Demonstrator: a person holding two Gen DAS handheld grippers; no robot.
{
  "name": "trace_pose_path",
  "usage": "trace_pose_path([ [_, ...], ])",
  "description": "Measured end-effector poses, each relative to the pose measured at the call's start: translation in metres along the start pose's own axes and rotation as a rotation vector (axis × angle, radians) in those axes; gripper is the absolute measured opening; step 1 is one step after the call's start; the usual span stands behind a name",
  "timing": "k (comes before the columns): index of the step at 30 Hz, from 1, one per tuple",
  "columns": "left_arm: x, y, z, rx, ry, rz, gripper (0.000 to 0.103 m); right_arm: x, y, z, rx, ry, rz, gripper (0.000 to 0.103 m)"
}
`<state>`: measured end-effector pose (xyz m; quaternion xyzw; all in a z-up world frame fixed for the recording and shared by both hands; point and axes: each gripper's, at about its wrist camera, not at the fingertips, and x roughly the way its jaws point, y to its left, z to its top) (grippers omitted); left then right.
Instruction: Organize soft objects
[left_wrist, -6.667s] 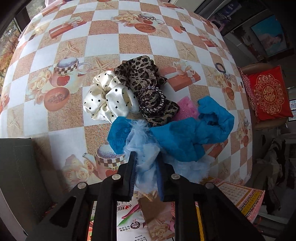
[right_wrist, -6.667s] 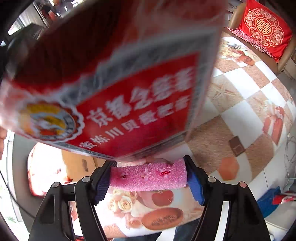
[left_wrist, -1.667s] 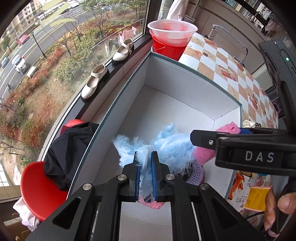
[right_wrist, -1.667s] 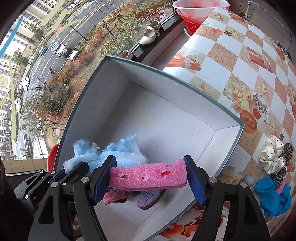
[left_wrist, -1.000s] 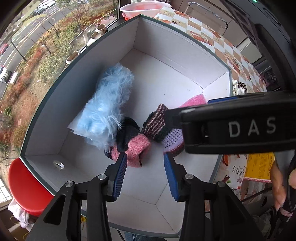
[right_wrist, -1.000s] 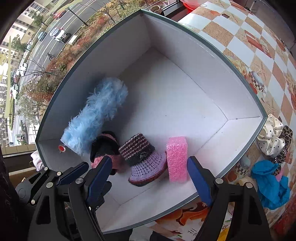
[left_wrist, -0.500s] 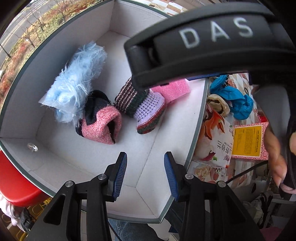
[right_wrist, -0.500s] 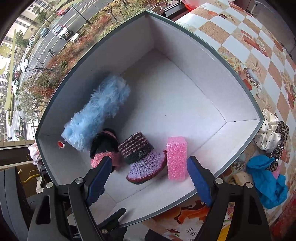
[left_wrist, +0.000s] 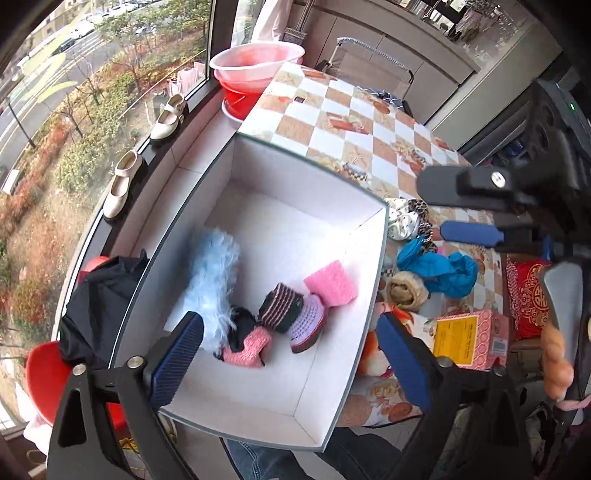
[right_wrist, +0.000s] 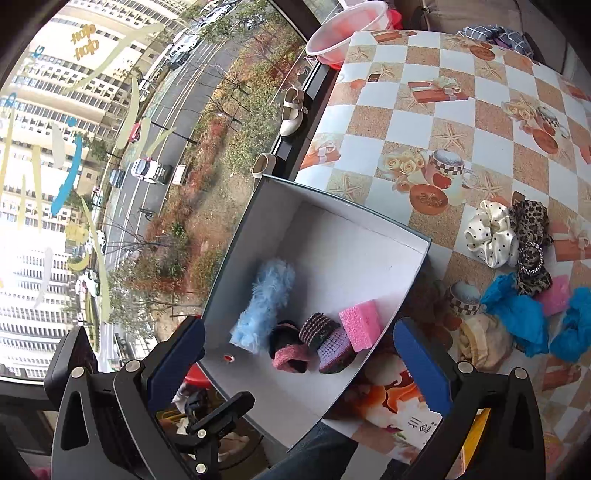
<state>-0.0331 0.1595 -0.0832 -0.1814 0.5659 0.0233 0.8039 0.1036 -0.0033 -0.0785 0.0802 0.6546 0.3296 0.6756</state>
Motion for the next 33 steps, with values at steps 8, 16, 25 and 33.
trace_pose_path([
  [8, 0.019, -0.054, 0.036, 0.165, 0.109, -0.139, 0.103, -0.084, -0.047, -0.056, 0.337, -0.081, 0.044, 0.103],
  [16, 0.049, -0.124, 0.041, 0.326, 0.228, -0.197, 0.103, -0.140, -0.112, -0.122, 0.569, -0.170, -0.165, 0.103],
  [25, 0.090, -0.167, 0.079, 0.295, 0.230, -0.089, 0.103, -0.114, -0.218, -0.122, 0.665, -0.075, -0.229, 0.103],
  [33, 0.176, -0.229, 0.110, 0.411, 0.298, 0.062, 0.103, -0.055, -0.273, -0.071, 0.509, 0.039, -0.301, 0.103],
])
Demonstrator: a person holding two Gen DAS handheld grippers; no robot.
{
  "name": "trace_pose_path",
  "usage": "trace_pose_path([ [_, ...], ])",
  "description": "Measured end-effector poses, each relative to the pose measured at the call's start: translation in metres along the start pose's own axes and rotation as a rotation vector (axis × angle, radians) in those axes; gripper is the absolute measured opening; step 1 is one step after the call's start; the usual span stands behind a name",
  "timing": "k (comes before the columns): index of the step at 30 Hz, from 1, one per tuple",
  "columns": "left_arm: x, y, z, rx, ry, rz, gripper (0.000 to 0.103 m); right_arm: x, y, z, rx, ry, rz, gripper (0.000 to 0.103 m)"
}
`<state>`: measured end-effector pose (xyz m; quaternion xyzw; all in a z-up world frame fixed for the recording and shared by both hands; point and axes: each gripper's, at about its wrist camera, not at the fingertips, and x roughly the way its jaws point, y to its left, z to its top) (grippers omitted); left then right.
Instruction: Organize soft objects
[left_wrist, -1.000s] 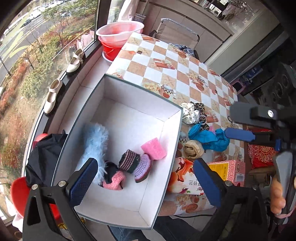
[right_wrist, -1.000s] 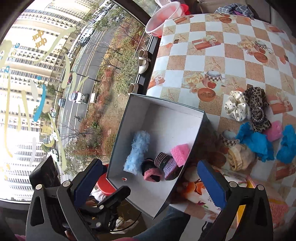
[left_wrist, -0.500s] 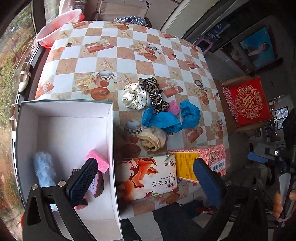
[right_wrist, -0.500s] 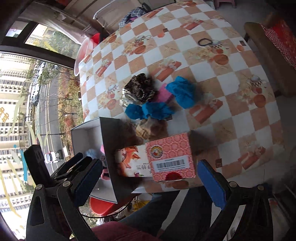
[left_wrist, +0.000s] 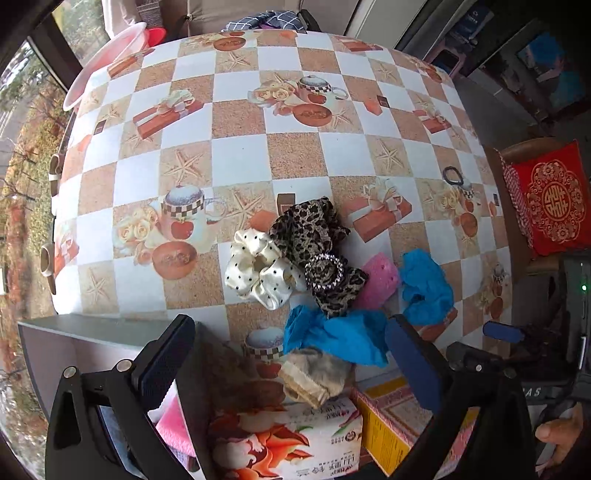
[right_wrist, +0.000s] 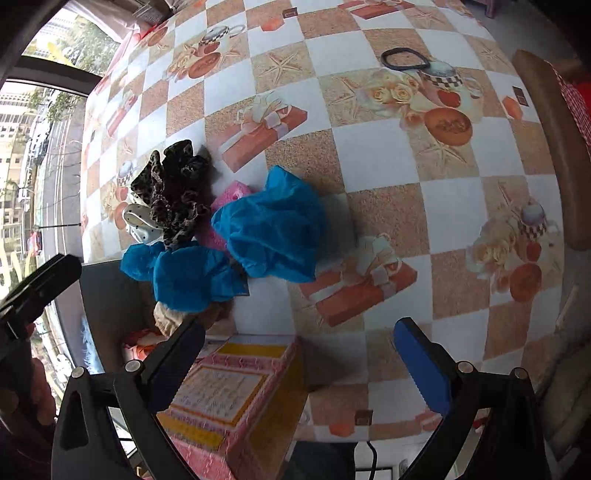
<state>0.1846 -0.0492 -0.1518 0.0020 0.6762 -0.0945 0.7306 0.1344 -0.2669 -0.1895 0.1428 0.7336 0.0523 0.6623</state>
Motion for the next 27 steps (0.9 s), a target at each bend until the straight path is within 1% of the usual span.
trace_pose_path([
  [2, 0.022, -0.010, 0.017, 0.013, 0.026, 0.018, 0.103, 0.014, 0.002, 0.008, -0.032, 0.005, 0.001, 0.103],
  [6, 0.062, -0.025, 0.045, 0.049, 0.082, 0.057, 0.096, 0.031, 0.005, 0.016, -0.086, -0.012, -0.009, 0.103],
  [8, 0.080, -0.028, 0.053, 0.063, 0.113, 0.090, 0.090, 0.038, 0.002, 0.019, -0.090, -0.017, -0.007, 0.103],
  [10, 0.095, -0.030, 0.057, 0.082, 0.144, 0.124, 0.078, 0.045, -0.002, 0.023, -0.085, -0.017, -0.001, 0.103],
  [12, 0.104, -0.032, 0.060, 0.096, 0.166, 0.154, 0.074, 0.051, -0.005, 0.027, -0.084, -0.016, 0.007, 0.103],
  [14, 0.109, -0.033, 0.062, 0.108, 0.184, 0.154, 0.068, 0.055, -0.009, 0.030, -0.089, -0.022, -0.001, 0.103],
  [15, 0.111, -0.035, 0.063, 0.116, 0.201, 0.145, 0.059, 0.057, -0.011, 0.031, -0.089, -0.022, -0.006, 0.100],
  [16, 0.112, -0.036, 0.063, 0.125, 0.211, 0.140, 0.041, 0.058, -0.014, 0.032, -0.085, -0.023, -0.005, 0.094],
  [18, 0.113, -0.040, 0.064, 0.137, 0.228, 0.109, 0.024, 0.054, -0.019, 0.034, -0.075, -0.036, -0.006, 0.065],
  [19, 0.112, -0.041, 0.064, 0.141, 0.226, 0.101, 0.021, 0.050, -0.022, 0.036, -0.080, -0.041, 0.001, 0.051],
  [20, 0.109, -0.042, 0.064, 0.144, 0.216, 0.092, 0.021, 0.048, -0.025, 0.038, -0.077, -0.039, 0.011, 0.032],
  [22, 0.099, -0.042, 0.064, 0.129, 0.179, 0.064, 0.020, 0.042, -0.034, 0.040, -0.050, -0.048, 0.042, 0.032],
  [27, 0.060, -0.033, 0.066, 0.068, 0.055, -0.011, 0.020, 0.011, -0.057, 0.036, -0.031, -0.113, 0.105, 0.032],
])
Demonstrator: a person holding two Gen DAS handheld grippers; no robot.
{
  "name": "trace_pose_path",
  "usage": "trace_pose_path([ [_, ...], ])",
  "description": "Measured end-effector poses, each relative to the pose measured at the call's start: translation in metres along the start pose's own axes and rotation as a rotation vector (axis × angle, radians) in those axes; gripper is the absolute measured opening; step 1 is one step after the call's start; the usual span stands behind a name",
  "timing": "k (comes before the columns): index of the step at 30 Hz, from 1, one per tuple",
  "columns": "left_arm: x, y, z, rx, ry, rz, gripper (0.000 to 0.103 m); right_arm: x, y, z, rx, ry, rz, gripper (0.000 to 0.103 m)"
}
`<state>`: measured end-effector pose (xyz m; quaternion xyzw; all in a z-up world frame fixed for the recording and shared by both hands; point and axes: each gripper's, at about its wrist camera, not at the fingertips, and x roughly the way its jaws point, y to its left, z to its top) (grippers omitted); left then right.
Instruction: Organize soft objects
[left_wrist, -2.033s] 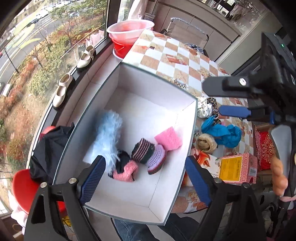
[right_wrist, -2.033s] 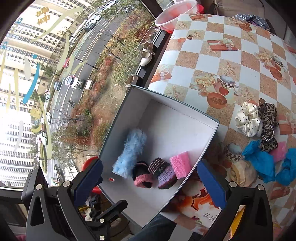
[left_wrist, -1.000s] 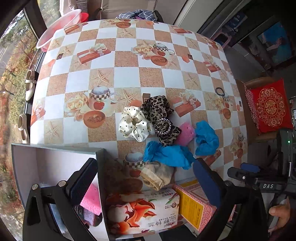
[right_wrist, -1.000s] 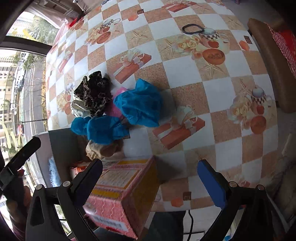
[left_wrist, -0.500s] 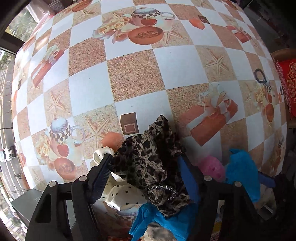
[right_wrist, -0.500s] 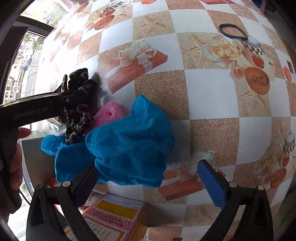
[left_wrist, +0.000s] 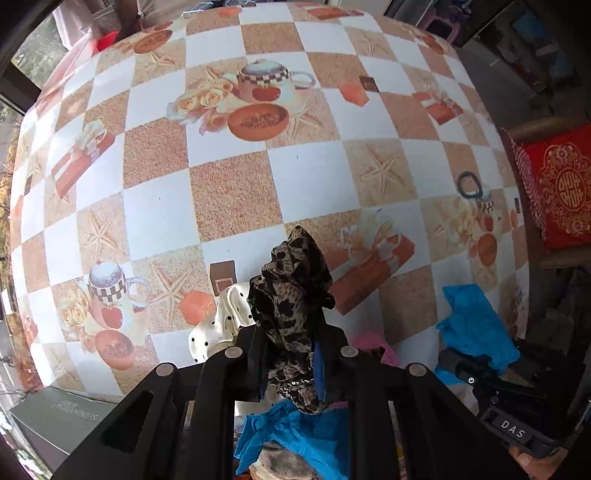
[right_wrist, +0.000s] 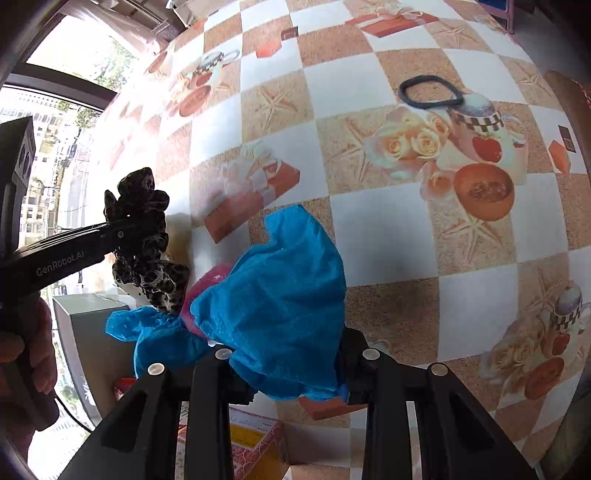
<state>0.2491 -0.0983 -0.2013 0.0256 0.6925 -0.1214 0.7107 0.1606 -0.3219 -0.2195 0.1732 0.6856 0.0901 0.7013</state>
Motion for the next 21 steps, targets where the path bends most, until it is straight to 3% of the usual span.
trace_pose_path([
  [4, -0.024, 0.000, -0.001, 0.004, -0.073, 0.001, 0.020, -0.017, -0.013, -0.007, 0.021, -0.025, 0.021, 0.032],
  [13, -0.064, -0.014, 0.009, -0.036, -0.180, -0.193, 0.021, -0.050, -0.026, -0.020, 0.040, -0.040, 0.049, 0.032],
  [18, -0.075, -0.017, 0.003, -0.049, -0.206, -0.175, 0.021, -0.058, -0.036, -0.026, 0.053, -0.035, 0.057, 0.032],
  [21, -0.088, -0.014, -0.004, -0.072, -0.239, -0.231, 0.021, -0.062, -0.040, -0.030, 0.060, -0.034, 0.062, 0.032],
])
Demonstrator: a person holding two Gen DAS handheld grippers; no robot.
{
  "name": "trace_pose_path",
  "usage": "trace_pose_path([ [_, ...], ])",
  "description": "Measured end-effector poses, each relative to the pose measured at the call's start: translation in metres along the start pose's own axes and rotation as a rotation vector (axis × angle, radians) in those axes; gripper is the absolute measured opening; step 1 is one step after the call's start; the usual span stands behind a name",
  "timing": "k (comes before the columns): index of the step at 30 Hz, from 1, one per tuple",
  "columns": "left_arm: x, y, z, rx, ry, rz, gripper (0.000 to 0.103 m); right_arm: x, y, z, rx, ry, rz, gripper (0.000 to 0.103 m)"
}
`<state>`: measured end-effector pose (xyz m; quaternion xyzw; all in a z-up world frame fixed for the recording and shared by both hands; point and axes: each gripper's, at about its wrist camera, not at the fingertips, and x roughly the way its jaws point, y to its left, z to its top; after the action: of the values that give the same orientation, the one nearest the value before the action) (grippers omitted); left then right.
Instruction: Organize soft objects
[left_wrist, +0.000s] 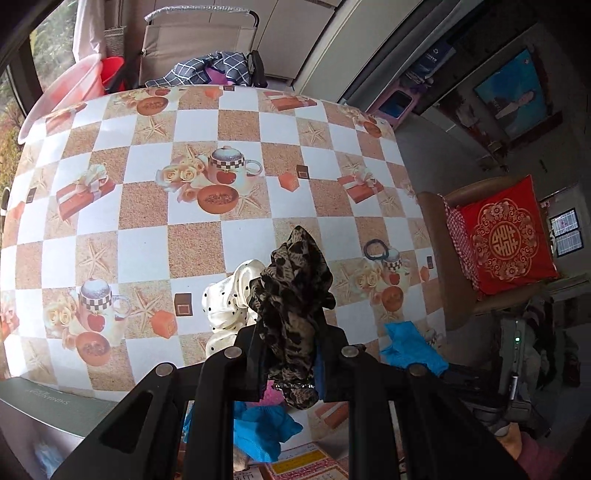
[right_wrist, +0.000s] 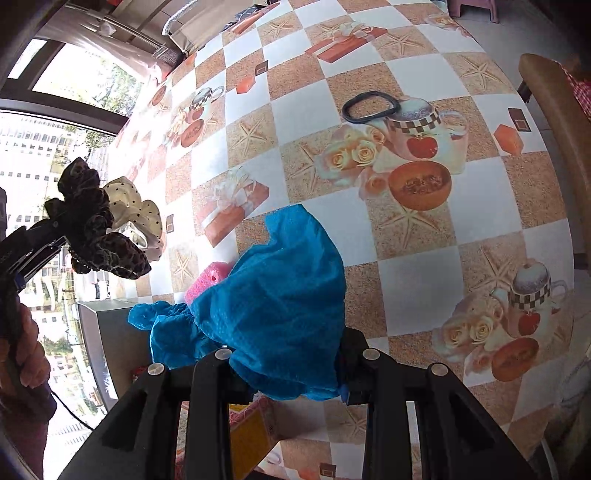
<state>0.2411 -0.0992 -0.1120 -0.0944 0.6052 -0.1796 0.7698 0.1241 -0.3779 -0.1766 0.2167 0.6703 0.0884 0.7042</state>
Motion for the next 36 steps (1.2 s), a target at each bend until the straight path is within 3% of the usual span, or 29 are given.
trace_pose_path([
  [2, -0.007, -0.008, -0.002, 0.053, -0.026, 0.047, 0.021, -0.002, -0.005, -0.002, 0.001, 0.003, 0.003, 0.032],
  [4, 0.007, -0.008, -0.004, 0.090, 0.029, 0.142, 0.023, -0.003, -0.011, -0.006, 0.005, 0.012, 0.003, 0.032],
  [6, 0.017, 0.004, -0.008, 0.022, 0.076, 0.117, 0.022, 0.000, -0.012, -0.007, 0.008, 0.026, 0.001, 0.032],
  [11, -0.004, 0.004, -0.011, -0.041, 0.004, 0.022, 0.020, -0.010, -0.028, -0.017, 0.023, 0.029, 0.012, 0.032],
  [15, -0.011, -0.007, -0.007, 0.008, -0.013, 0.118, 0.008, -0.013, -0.036, -0.020, 0.036, 0.032, 0.011, 0.032],
  [23, 0.005, -0.011, -0.015, 0.050, 0.001, 0.186, 0.008, -0.011, -0.018, -0.009, -0.021, 0.017, -0.007, 0.032],
  [24, 0.009, -0.005, -0.013, 0.032, 0.006, 0.187, 0.017, -0.012, -0.019, -0.010, -0.022, 0.021, -0.007, 0.032],
  [25, 0.015, 0.003, -0.011, -0.002, 0.024, 0.185, 0.038, -0.011, -0.019, -0.010, -0.021, 0.024, -0.005, 0.032],
  [27, 0.026, 0.025, -0.007, -0.112, 0.057, 0.183, 0.065, -0.009, -0.020, -0.012, -0.019, 0.029, -0.002, 0.032],
  [31, 0.056, 0.063, -0.011, -0.294, 0.173, 0.255, 0.069, -0.002, -0.020, -0.015, -0.006, 0.045, 0.006, 0.032],
  [36, 0.087, 0.071, -0.021, -0.373, 0.216, 0.339, 0.069, 0.004, -0.027, -0.019, 0.014, 0.066, 0.006, 0.032],
])
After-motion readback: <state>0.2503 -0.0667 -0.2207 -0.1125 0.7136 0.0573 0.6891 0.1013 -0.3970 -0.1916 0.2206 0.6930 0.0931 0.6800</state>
